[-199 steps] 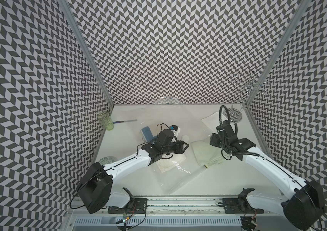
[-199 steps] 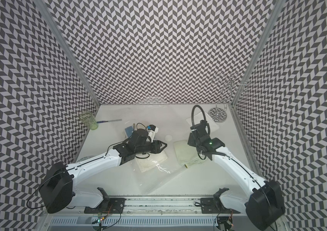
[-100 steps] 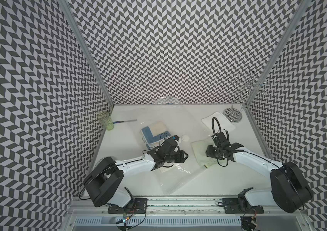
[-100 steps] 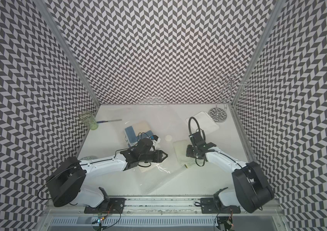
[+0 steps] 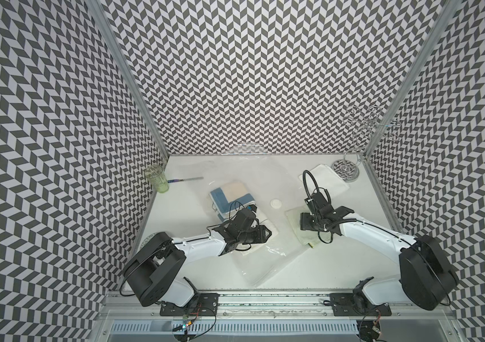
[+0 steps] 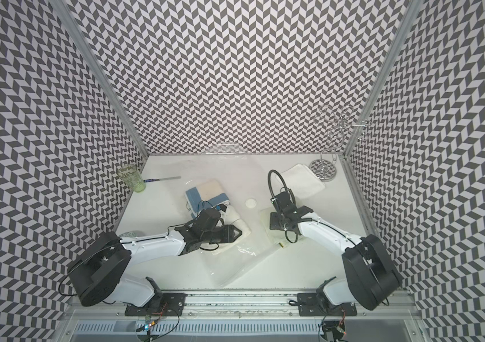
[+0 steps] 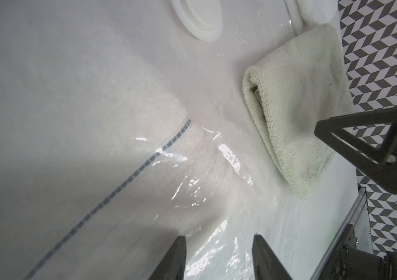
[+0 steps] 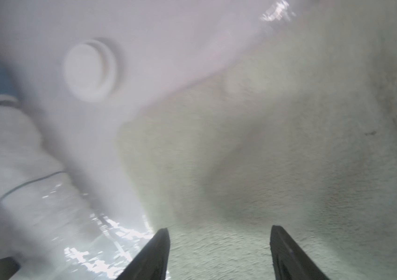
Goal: Place the folded towel into the vacuum bag
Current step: Adjust the towel in the vacuum bag.
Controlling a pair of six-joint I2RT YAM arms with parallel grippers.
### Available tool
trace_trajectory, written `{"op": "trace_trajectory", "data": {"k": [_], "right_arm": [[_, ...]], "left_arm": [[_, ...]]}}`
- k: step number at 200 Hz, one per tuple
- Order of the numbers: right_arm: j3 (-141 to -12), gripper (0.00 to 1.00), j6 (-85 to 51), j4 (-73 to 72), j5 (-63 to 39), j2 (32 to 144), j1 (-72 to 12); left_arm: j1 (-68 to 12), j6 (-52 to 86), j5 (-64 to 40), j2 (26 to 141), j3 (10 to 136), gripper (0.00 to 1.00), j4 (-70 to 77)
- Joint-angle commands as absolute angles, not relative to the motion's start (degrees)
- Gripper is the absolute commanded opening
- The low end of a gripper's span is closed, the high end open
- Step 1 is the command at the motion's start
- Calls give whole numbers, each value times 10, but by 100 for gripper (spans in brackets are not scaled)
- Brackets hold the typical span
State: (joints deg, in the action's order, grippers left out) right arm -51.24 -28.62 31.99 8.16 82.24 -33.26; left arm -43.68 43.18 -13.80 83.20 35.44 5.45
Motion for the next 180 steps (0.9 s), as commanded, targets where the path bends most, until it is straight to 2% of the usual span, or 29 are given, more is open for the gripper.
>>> {"op": "trace_trajectory", "data": {"k": [1,48,80,100,117,133,158,180], "right_arm": [[-562,69,-238,357,137,867,-379],[-620,67,-205,325,148,982,-407],[-636,60,-215,329,208,1048,-406],[-635,50,-228,325,223,1070,-406],[-634,34,-242,318,228,1072,-406],[-639,23,-249,317,230,1051,-405],[-636,15,-243,316,171,1008,-387],[-616,13,-232,331,134,966,-370]], "left_arm": [[-435,429,-129,810,363,47,53],[-428,432,-127,802,339,47,58],[-423,432,-128,795,333,47,60],[-419,430,-128,793,329,48,61],[-414,428,-130,791,324,47,62],[-409,425,-130,792,319,47,62],[-385,424,-148,799,298,47,80],[-355,424,-170,814,281,47,95]]}}
